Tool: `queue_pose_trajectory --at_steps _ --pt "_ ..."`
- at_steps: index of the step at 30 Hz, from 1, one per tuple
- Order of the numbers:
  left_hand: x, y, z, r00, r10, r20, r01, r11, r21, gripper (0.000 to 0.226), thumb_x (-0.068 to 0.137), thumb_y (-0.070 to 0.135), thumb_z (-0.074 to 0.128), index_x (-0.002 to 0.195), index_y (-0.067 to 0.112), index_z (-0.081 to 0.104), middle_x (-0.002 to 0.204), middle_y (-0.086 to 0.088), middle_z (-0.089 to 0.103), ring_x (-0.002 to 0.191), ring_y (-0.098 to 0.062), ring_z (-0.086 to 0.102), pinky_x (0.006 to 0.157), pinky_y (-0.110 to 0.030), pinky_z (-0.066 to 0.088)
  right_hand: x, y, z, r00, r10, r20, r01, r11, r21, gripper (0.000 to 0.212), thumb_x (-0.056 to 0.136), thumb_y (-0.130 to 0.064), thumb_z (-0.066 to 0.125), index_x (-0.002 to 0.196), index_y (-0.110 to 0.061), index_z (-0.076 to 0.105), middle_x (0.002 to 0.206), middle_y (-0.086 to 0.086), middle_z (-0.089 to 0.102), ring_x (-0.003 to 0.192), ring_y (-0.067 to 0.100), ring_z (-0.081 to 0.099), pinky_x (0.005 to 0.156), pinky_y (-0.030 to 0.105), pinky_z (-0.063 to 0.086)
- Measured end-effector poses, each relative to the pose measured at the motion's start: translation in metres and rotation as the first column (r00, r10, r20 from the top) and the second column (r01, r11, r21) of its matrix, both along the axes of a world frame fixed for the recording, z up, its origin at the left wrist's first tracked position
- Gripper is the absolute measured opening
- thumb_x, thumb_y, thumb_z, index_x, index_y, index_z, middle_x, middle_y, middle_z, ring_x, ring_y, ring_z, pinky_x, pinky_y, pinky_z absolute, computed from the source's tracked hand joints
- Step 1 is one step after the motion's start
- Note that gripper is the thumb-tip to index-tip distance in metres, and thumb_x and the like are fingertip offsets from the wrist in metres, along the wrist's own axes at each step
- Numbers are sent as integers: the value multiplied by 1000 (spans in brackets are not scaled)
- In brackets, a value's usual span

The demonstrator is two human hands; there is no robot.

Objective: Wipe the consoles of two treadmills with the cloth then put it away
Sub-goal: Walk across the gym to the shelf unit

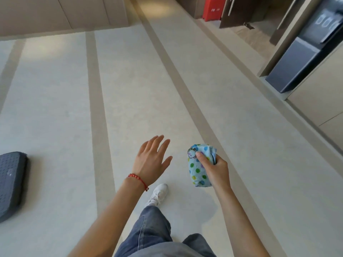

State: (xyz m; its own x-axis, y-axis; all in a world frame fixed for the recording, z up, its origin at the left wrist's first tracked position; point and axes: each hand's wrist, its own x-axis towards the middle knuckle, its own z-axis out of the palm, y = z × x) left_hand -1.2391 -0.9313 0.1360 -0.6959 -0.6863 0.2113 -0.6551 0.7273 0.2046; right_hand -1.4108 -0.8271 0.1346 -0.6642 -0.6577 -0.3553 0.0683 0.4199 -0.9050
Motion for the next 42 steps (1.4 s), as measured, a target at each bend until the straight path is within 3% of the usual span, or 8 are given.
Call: queue_pose_trajectory --at_steps 9,14,21,27,35,39,42 --pt "-123 -133 1 942 -336 18 337 942 -8 53 86 41 38 117 6 63 118 -15 62 106 -33 61 84 -44 51 -75 -85 2 937 -349 25 349 937 -1 21 77 -35 72 91 -19 67 89 -3 69 85 15 65 74 30 53" --pt "-189 -180 3 857 -516 -7 516 856 -28 51 86 38 39 115 4 64 117 -16 63 104 -32 62 84 -43 51 -113 -108 5 827 -558 66 560 829 0 19 78 -32 72 90 -18 67 83 -6 66 79 10 63 59 21 47" --pt "-276 -196 -8 730 -683 -7 683 730 9 52 86 38 40 115 3 64 117 -18 62 105 -33 62 83 -45 51 -168 -97 0 659 -750 56 749 661 50 17 79 -35 70 83 -22 61 79 -6 63 75 13 60 64 26 47" --pt "-371 -194 -21 642 -767 -4 767 642 23 51 88 39 38 117 4 63 120 -18 61 107 -33 61 85 -45 50 -233 -87 -9 570 -820 43 818 572 66 20 79 -34 70 84 -17 62 78 -2 64 72 12 61 58 23 47" --pt "-529 -187 -20 604 -797 -19 797 604 19 53 88 40 38 117 3 63 119 -19 61 106 -34 61 83 -46 51 -377 -87 -6 569 -822 19 821 569 46 14 79 -34 69 78 -23 60 76 -6 63 73 13 62 63 25 49" --pt "-610 -186 -8 588 -808 -23 809 588 -7 63 98 46 21 118 3 62 120 -19 61 107 -34 61 84 -45 51 -456 -88 3 578 -816 11 816 578 17 15 80 -34 69 79 -21 62 75 -5 64 71 11 61 60 22 49" --pt "-661 -192 -7 587 -809 -33 809 587 -3 64 99 47 20 119 2 61 121 -20 60 107 -35 60 84 -46 51 -510 -95 7 582 -813 7 813 582 14 16 80 -34 69 80 -19 63 75 -4 64 70 11 61 62 23 50"
